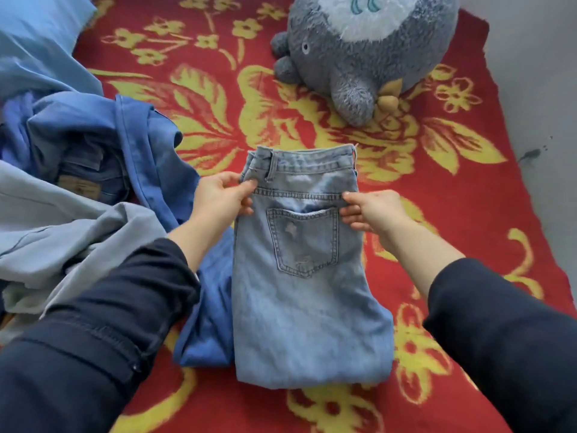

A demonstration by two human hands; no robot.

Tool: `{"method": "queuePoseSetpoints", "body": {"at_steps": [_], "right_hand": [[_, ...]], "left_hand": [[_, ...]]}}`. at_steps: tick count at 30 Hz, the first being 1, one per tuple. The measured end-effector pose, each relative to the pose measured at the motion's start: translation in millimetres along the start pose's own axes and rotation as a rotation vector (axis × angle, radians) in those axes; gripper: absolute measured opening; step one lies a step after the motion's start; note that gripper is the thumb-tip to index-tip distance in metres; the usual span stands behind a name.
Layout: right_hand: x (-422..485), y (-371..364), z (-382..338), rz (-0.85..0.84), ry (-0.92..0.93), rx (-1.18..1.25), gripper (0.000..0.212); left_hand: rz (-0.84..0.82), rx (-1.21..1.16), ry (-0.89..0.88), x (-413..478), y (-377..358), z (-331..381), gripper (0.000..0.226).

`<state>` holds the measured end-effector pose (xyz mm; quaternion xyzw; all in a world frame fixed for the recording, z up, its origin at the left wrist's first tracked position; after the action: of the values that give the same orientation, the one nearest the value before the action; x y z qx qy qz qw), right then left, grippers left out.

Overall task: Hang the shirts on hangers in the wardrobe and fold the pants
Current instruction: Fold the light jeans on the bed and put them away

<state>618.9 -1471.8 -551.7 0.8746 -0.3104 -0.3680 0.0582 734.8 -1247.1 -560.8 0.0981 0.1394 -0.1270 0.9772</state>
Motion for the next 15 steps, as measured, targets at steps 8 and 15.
{"method": "queuePoseSetpoints", "body": {"at_steps": [8,15], "right_hand": [[25.4,-26.1,36.5,-0.133,0.179,-0.373,0.067],[-32.5,-10.3,144.6,-0.233,0.513,-1.112,0.071]], "left_hand": [[-0.217,0.521,-0.175,-7.1,-21.1,-56.5,0.064],[-0.522,1.192,-0.426,-120.6,-38.8,-134.1,0.066]]}}
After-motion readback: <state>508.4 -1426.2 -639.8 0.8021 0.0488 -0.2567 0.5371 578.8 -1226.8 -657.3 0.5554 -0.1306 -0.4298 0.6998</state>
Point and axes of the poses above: each hand's wrist, its own x-axis towards the middle knuckle, its own y-axis out of the back of the hand, z = x × y, the point moved 2 cm from there along x, towards the middle knuckle, and after that the axes turned 4 degrees about -y, right-handed, at the moved point
